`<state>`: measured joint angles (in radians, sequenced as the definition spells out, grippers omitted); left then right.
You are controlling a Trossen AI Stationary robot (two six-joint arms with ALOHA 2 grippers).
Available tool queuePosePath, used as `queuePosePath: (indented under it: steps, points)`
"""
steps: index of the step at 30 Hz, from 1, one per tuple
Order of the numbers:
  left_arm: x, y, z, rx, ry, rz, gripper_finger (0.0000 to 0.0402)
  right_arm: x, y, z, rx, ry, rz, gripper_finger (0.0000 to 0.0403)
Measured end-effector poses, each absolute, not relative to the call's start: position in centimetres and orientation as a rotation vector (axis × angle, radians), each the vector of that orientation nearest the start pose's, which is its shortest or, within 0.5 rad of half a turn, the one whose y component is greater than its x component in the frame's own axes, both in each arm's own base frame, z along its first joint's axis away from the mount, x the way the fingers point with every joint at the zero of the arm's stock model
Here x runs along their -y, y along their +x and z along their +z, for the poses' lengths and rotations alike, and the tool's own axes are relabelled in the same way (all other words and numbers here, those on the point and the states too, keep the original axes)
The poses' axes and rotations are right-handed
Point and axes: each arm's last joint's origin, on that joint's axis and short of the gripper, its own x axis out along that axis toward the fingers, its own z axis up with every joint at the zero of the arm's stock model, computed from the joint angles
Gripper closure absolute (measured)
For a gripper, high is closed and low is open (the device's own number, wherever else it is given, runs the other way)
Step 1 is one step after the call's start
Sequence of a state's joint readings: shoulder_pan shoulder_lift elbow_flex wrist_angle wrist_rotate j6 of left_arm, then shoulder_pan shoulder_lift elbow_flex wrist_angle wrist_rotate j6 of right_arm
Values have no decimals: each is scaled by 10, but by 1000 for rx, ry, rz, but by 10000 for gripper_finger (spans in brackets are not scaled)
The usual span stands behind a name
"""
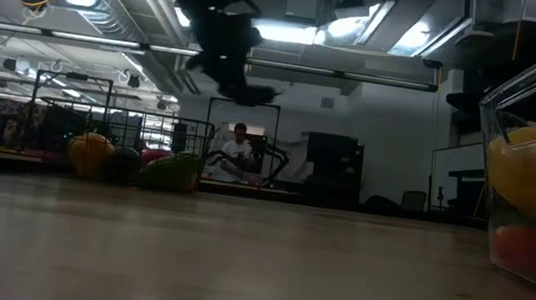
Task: Sort produce into baskets
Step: Put the green pepper into the mesh basket
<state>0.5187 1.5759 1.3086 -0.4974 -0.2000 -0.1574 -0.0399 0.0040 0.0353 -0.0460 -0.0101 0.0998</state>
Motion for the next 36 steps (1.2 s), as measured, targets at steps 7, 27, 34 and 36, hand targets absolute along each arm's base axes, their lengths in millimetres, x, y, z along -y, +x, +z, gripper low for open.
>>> queuePosePath:
  steps: [7, 27, 34, 36]
  points:
    - [-181, 255, 291, -895, -414, 931, 285, 3, 96, 171, -14, 100, -30, 6]
    - [-178, 217, 216, -987, -612, 1104, 286, 4, 96, 171, -13, 100, -30, 6]
    - [-172, 211, 194, -1022, -616, 1083, 286, 4, 96, 171, -14, 100, -30, 6]
    - [-172, 211, 190, -1012, -604, 1065, 286, 3, 96, 171, -14, 100, -30, 6]
